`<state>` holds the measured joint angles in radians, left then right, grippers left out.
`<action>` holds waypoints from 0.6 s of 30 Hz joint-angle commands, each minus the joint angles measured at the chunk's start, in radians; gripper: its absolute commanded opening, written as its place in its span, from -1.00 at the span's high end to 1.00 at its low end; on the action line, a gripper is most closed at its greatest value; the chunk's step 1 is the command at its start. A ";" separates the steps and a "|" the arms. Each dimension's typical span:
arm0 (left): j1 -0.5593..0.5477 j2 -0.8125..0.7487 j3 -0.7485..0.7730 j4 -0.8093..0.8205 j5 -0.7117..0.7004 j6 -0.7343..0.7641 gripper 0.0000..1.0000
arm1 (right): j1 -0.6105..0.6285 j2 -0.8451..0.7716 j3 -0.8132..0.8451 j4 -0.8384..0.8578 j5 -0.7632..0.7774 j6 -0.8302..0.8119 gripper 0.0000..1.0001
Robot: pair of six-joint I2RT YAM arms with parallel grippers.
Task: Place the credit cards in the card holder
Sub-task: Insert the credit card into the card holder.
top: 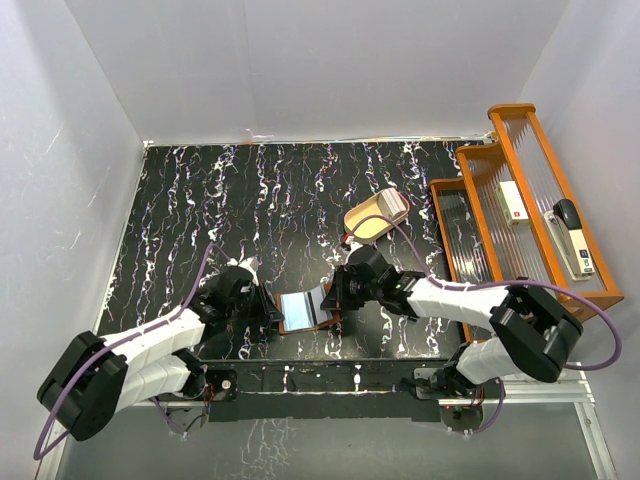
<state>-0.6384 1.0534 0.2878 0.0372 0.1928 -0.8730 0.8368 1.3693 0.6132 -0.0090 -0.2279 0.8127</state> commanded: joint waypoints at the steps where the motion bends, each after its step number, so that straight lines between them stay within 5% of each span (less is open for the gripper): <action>1: -0.004 0.013 0.018 -0.025 0.019 0.032 1.00 | -0.002 0.024 0.021 0.080 -0.015 0.003 1.00; 18: -0.004 0.033 0.034 -0.060 0.002 0.045 1.00 | -0.005 0.061 0.006 0.070 -0.018 0.004 1.00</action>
<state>-0.6384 1.0904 0.3069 0.0387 0.2100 -0.8474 0.8330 1.4300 0.6128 0.0280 -0.2451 0.8143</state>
